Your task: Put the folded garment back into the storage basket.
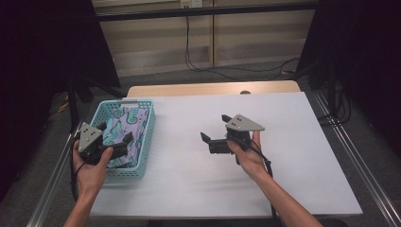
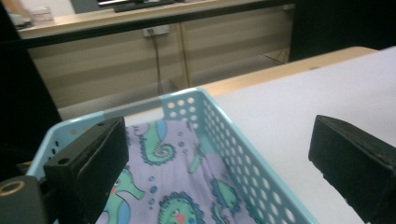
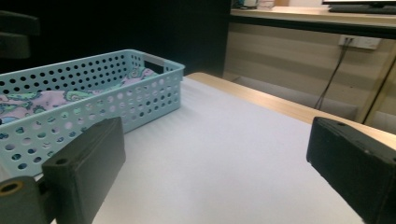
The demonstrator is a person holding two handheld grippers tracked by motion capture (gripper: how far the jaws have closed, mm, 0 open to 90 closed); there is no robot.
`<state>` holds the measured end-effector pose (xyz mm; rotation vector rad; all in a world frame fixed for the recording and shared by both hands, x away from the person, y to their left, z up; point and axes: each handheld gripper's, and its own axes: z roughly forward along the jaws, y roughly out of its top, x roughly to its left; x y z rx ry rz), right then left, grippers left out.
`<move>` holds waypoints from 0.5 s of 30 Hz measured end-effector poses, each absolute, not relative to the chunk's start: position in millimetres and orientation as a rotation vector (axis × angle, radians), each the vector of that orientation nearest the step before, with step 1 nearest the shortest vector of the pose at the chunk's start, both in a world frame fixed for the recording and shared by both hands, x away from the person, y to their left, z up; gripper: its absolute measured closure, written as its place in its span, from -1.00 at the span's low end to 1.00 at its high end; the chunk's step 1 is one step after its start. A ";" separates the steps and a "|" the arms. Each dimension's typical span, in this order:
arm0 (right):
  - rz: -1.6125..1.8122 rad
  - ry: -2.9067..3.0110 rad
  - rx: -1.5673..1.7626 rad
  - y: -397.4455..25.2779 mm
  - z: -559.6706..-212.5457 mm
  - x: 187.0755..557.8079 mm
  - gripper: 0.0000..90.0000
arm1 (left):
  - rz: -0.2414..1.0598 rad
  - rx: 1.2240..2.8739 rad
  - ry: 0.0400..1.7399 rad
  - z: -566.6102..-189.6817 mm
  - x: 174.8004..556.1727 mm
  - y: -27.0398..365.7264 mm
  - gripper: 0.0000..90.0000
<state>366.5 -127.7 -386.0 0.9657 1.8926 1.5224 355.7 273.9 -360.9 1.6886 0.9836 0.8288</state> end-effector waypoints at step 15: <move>1.466 1.798 1.008 -180.6 -387.5 330.9 -0.92 | 0.843 1.606 0.942 -377.0 313.6 252.8 -0.93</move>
